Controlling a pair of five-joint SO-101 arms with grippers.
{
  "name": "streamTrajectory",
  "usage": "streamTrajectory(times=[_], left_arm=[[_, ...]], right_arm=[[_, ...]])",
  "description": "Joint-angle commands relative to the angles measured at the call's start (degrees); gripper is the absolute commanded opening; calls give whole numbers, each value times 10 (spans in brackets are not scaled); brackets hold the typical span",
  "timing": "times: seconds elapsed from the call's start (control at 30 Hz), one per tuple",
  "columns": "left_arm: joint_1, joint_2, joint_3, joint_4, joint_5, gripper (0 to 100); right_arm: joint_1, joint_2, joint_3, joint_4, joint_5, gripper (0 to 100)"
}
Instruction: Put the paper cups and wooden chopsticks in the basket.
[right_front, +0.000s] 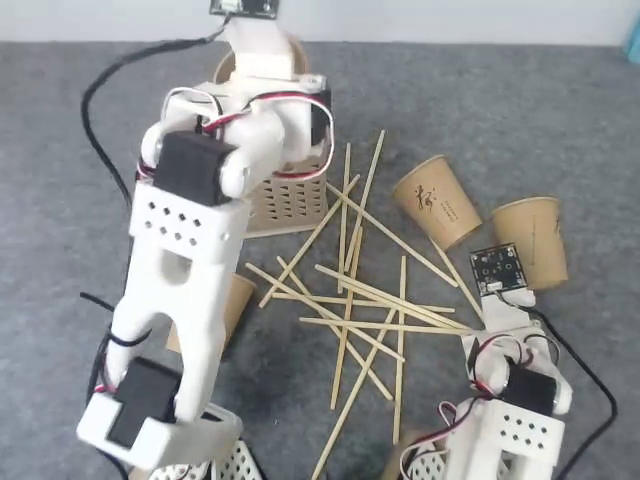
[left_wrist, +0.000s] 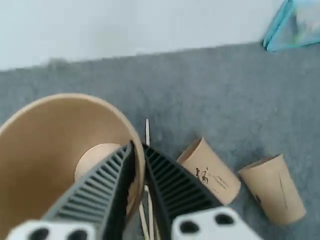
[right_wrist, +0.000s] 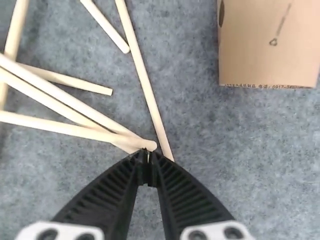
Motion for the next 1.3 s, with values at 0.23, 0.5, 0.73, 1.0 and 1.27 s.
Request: streamTrajectory(times=[0.23,0.5,0.73,1.0,1.27], left_arm=[[-40,-16,2,-76,3,11],[-55,16,42,-79,-16,11],[-74,50,44,-75,-81,12],[-20,21,12,27,-134,198],[-32,-96,-11,106,-142,301]], right_arm=[[-7,-9,-3,10,17,7],[-18,-9,-3,12,17,7],[-18,-9,-3,12,17,7],[-18,-9,-3,11,17,7],[-17,-9,-3,12,17,7]])
